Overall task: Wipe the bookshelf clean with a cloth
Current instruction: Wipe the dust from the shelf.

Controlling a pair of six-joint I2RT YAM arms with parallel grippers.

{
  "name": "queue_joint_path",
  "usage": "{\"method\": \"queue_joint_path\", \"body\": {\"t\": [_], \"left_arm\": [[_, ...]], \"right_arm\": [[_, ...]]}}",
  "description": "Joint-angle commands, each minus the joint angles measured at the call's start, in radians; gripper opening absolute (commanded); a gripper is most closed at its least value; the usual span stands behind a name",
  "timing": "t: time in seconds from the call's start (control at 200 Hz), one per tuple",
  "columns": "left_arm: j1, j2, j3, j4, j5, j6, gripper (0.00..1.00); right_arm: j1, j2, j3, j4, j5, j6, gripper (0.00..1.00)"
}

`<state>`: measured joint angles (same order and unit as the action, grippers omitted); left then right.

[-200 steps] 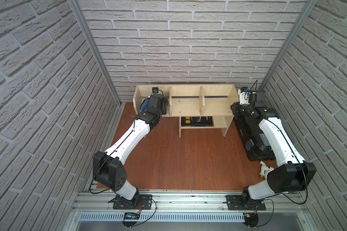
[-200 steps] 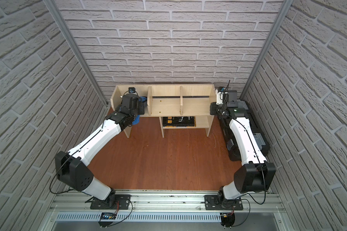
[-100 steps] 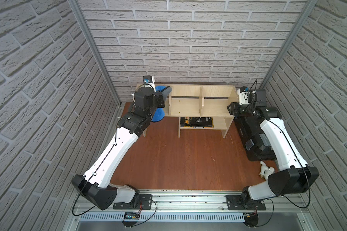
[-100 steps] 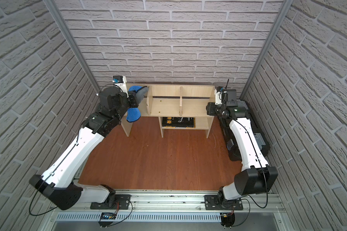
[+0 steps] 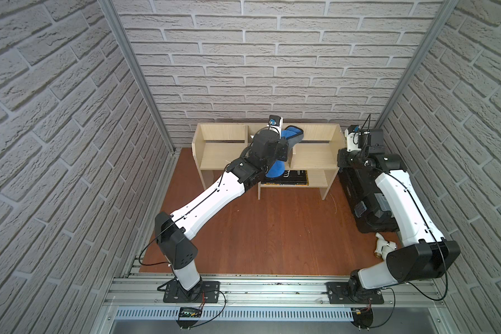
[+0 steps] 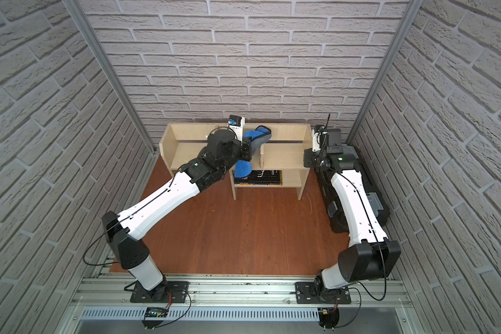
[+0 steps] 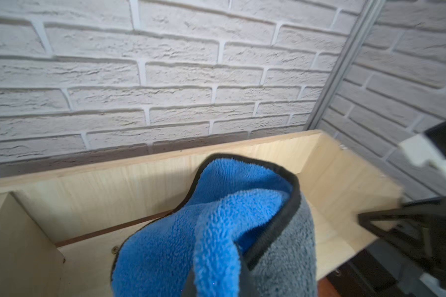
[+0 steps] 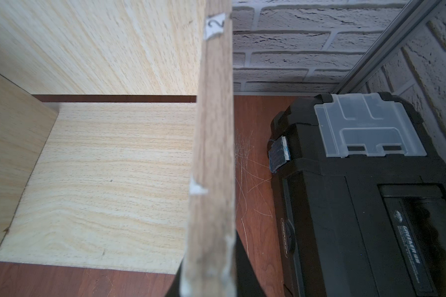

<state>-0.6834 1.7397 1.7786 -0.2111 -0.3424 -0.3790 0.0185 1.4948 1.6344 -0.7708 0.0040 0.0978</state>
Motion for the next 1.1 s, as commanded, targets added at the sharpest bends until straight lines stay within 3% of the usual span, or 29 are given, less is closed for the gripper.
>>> {"method": "queue_joint_path", "body": {"t": [0.0,0.285,0.415,0.77,1.095], "left_arm": [[0.02,0.028,0.019,0.024,-0.142,-0.006,0.0],[0.021,0.145,0.129,-0.145,-0.369,0.038,0.0],[0.028,0.182,0.15,-0.147,-0.398,0.069,0.0],[-0.027,0.136,0.095,-0.148,-0.21,-0.035,0.0],[0.006,0.179,0.23,-0.158,-0.201,-0.006,0.0]], "right_arm": [[0.004,0.016,-0.003,0.053,-0.199,0.087,0.03],[0.0,0.018,-0.009,0.059,-0.223,0.086,0.03],[-0.001,0.019,-0.008,0.062,-0.237,0.09,0.03],[-0.002,0.019,-0.012,0.06,-0.244,0.09,0.03],[-0.003,0.021,-0.012,0.06,-0.257,0.087,0.03]]}}
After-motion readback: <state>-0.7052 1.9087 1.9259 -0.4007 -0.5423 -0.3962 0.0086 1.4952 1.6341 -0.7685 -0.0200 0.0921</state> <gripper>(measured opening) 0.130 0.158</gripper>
